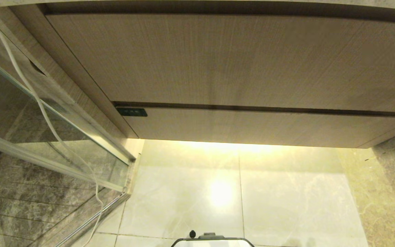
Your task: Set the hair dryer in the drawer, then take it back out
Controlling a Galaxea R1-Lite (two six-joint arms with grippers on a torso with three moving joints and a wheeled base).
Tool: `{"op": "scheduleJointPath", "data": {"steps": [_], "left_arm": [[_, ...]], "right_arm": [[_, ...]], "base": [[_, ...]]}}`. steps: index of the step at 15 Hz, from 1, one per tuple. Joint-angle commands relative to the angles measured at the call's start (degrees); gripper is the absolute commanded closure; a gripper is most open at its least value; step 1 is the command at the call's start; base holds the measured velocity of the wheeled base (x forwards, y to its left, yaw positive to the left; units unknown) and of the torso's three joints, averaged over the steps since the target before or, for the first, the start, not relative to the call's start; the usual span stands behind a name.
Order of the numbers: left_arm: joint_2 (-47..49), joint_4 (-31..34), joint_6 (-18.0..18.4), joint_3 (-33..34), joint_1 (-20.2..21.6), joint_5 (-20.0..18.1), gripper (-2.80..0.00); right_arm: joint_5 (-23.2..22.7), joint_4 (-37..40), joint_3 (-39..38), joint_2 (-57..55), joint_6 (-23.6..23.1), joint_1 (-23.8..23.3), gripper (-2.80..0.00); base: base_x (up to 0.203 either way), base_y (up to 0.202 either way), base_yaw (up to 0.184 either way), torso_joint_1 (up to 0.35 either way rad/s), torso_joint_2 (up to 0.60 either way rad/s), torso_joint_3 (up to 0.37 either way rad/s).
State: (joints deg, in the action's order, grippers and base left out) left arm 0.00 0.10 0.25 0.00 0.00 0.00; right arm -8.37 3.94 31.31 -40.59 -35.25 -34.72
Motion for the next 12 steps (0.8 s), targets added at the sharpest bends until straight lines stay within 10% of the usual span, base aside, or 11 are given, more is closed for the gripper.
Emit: {"op": "scheduleJointPath", "data": {"steps": [1, 12], "left_arm": [[0.0, 0.0, 0.0, 0.1, 0.0, 0.0, 0.0], [0.0, 0.0, 0.0, 0.1, 0.0, 0.0, 0.0]], "right_arm": [[-0.1, 0.5, 0.1, 0.8, 0.5, 0.0, 0.0], [0.1, 1.4, -0.4, 0.6, 1.0, 0.2, 0.0]], "base": [[0.0, 0.0, 0.0, 0.0, 0.0, 0.0], [0.0, 0.0, 0.0, 0.0, 0.0, 0.0]]}}
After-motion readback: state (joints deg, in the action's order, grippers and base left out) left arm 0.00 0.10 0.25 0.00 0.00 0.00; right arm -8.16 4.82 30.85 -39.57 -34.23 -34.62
